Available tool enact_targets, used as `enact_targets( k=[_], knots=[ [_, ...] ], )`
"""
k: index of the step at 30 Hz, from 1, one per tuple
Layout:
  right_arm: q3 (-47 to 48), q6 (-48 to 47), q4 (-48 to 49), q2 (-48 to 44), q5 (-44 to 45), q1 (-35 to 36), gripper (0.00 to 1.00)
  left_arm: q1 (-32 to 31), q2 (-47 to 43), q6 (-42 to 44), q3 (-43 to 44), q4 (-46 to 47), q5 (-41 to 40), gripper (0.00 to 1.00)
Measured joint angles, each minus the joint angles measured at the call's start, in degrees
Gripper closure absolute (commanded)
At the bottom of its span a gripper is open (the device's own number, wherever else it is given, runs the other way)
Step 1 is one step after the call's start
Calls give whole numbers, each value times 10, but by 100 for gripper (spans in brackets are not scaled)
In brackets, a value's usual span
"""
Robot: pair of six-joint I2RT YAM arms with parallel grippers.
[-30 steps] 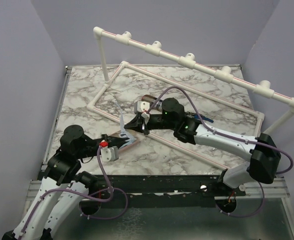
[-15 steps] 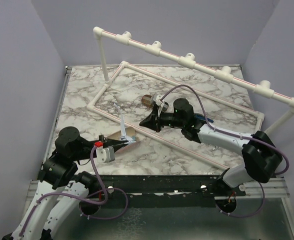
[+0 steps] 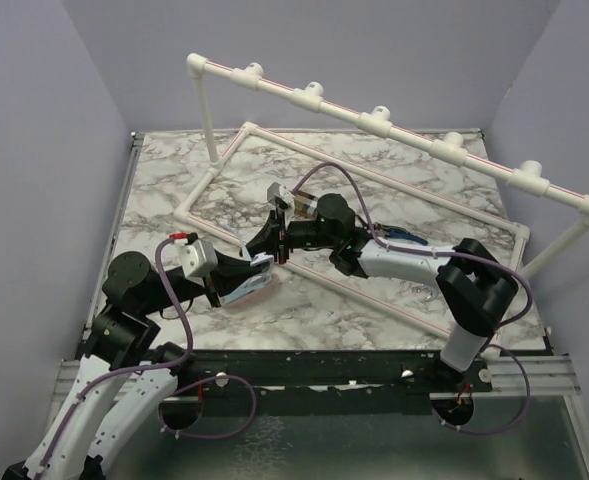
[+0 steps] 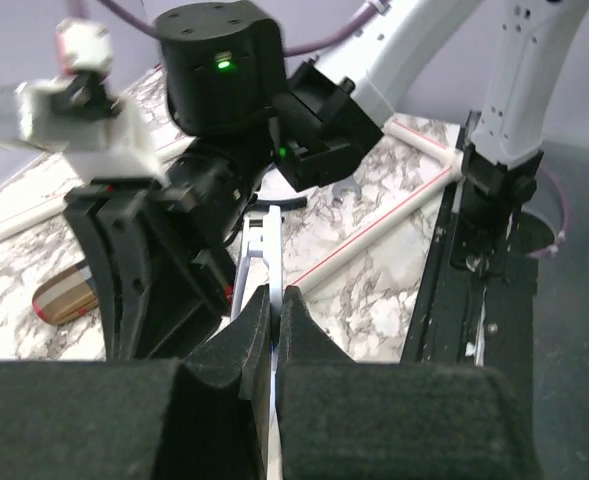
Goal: Organize the sunglasses
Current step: Fold the sunglasses at the center of the board.
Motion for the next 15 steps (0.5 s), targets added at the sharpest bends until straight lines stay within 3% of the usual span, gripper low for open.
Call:
enact_targets(
  k=[7,11,15],
  knots=[
    [-69,101,228,-39,-128,-4,97,0,14,-97,0,24,-60,100],
    [-110,70,216,-115,-122,-9,80,-5,18,-134,0,25,-62,100],
    [-124,-5,99,-206,-27,-10,50,-5,18,-145,0,26,-80,100]
  ],
)
